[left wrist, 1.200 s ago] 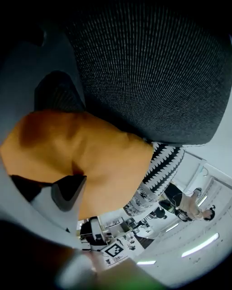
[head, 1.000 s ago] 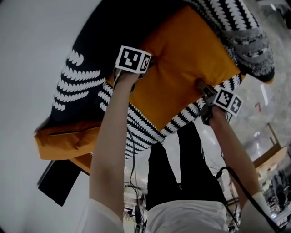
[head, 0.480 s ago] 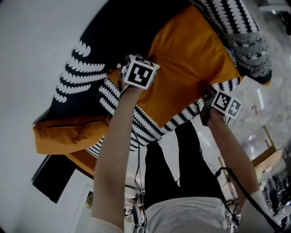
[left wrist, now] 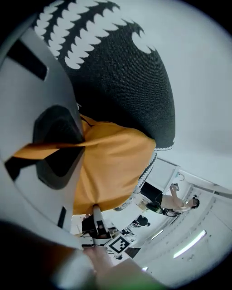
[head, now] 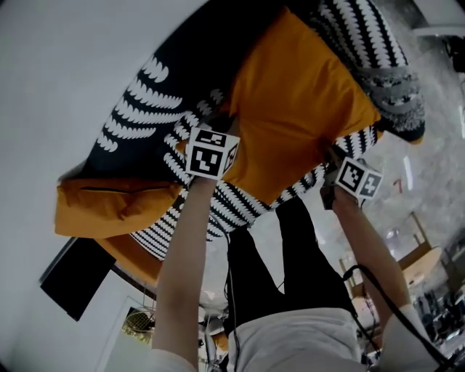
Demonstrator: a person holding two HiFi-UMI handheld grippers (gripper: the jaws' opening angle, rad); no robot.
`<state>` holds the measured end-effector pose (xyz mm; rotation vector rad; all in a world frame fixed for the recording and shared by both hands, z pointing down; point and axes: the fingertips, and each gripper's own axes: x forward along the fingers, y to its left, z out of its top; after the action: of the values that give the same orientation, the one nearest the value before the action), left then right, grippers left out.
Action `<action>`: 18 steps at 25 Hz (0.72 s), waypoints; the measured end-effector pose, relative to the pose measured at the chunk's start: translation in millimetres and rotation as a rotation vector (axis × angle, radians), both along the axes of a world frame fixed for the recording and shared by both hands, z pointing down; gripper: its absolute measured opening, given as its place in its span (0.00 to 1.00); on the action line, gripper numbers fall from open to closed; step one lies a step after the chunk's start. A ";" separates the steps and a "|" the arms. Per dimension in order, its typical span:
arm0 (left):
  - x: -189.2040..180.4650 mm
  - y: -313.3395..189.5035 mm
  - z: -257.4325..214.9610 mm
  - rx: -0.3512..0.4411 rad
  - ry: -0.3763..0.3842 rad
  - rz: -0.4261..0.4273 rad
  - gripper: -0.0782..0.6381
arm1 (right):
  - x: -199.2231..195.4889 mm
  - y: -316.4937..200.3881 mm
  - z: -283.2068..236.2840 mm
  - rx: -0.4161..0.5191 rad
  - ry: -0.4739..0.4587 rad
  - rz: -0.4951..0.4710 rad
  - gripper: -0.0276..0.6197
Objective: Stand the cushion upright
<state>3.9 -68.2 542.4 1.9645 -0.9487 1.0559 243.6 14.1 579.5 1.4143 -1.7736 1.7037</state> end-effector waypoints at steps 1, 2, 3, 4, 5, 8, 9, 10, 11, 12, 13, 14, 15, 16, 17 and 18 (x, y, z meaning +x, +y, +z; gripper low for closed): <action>-5.0 2.9 -6.5 0.012 0.008 -0.023 0.13 | -4.0 -0.4 -5.3 0.012 0.004 -0.024 0.10; -9.5 4.7 -12.8 0.024 0.013 -0.042 0.13 | -7.6 -1.8 -10.8 0.026 0.009 -0.047 0.10; -13.0 6.1 -18.8 0.037 0.016 -0.055 0.13 | -10.4 -3.1 -16.4 0.040 0.014 -0.068 0.10; -15.3 7.6 -24.2 0.048 0.018 -0.062 0.13 | -12.1 -3.8 -21.7 0.052 0.017 -0.083 0.10; -16.3 9.7 -28.9 0.058 0.018 -0.063 0.13 | -12.6 -3.4 -26.5 0.061 0.020 -0.094 0.10; -16.7 19.5 -38.4 0.081 0.019 -0.065 0.13 | -10.5 -0.8 -37.5 0.085 0.026 -0.119 0.10; -17.5 21.9 -41.0 0.093 0.021 -0.075 0.13 | -9.8 -3.0 -40.9 0.100 0.028 -0.130 0.10; -18.9 23.7 -44.2 0.108 0.025 -0.092 0.13 | -9.5 -7.4 -44.7 0.121 0.030 -0.145 0.10; -20.9 25.7 -48.1 0.123 0.031 -0.112 0.13 | -9.8 -12.3 -49.3 0.146 0.034 -0.162 0.10; -23.4 28.5 -52.9 0.137 0.039 -0.134 0.13 | -10.9 -16.2 -54.9 0.169 0.038 -0.178 0.10; -26.2 32.1 -58.1 0.151 0.048 -0.156 0.13 | -13.0 -19.3 -61.4 0.191 0.041 -0.193 0.10; -29.7 36.2 -63.2 0.166 0.055 -0.179 0.13 | -15.9 -22.7 -68.4 0.214 0.044 -0.210 0.10; -33.9 40.5 -68.0 0.180 0.058 -0.203 0.13 | -19.5 -26.8 -75.6 0.240 0.048 -0.229 0.10; -38.7 45.0 -72.5 0.195 0.059 -0.228 0.13 | -23.7 -31.4 -82.8 0.269 0.054 -0.252 0.10; -43.6 49.5 -77.0 0.211 0.059 -0.253 0.13 | -28.4 -35.6 -90.2 0.298 0.061 -0.276 0.10; -48.6 54.3 -81.6 0.227 0.061 -0.277 0.13 | -33.6 -39.3 -97.7 0.325 0.069 -0.301 0.10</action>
<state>-44.7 -14.0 460.8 1.9591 -1.3102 0.7552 210.1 -25.2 481.9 1.2252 -2.1680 1.2431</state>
